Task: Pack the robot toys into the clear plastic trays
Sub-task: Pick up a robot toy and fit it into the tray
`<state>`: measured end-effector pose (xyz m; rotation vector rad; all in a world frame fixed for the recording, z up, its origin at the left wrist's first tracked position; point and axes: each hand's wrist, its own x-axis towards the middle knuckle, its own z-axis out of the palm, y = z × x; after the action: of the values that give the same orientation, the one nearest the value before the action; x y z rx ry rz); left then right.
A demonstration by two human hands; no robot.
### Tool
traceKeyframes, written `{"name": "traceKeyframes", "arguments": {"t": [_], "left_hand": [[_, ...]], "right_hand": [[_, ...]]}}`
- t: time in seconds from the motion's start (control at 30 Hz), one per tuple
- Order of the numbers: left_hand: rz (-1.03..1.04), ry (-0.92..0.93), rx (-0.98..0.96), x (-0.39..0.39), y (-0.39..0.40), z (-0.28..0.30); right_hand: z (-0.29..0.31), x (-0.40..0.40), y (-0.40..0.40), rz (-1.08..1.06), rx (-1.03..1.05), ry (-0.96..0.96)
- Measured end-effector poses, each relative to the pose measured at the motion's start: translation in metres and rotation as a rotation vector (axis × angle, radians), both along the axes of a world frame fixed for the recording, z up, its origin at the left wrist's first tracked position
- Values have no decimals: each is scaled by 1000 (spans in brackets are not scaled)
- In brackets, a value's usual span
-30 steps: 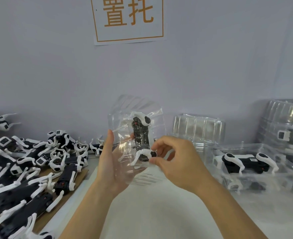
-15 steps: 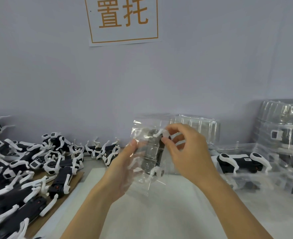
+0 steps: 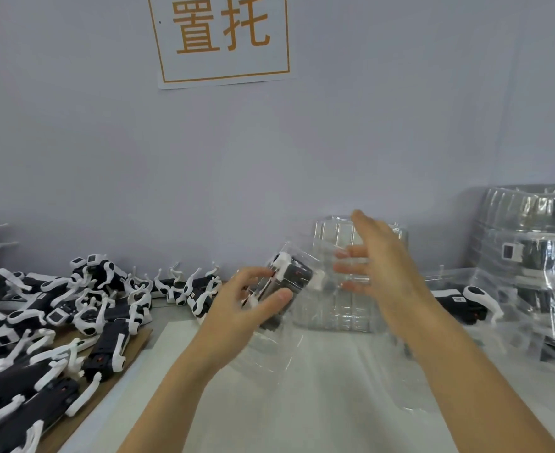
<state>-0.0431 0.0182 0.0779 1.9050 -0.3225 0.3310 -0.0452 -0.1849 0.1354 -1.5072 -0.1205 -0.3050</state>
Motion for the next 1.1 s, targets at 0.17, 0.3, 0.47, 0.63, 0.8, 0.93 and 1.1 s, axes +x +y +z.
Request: {"name": "traceKeyframes", "arguments": {"t": [0.17, 0.3, 0.47, 0.63, 0.8, 0.93, 1.1], "left_hand": [[107, -194, 328, -10, -18, 3], [132, -230, 386, -14, -21, 14], [144, -109, -165, -16, -24, 21], [-94, 493, -695, -16, -42, 23], [-105, 343, -767, -12, -78, 33], [-93, 401, -656, -3, -113, 42], [-184, 538, -705, 5, -153, 47]], "right_hand": [[-4, -3, -2, -21, -366, 97], [-6, -1, -4, -113, -337, 2], [6, 2, -20, -246, -192, -26], [18, -3, -46, -236, 43, 4], [22, -9, -71, -353, -266, 32], [28, -26, -100, -479, -503, 44], [29, -38, -124, -611, -587, 54]]}}
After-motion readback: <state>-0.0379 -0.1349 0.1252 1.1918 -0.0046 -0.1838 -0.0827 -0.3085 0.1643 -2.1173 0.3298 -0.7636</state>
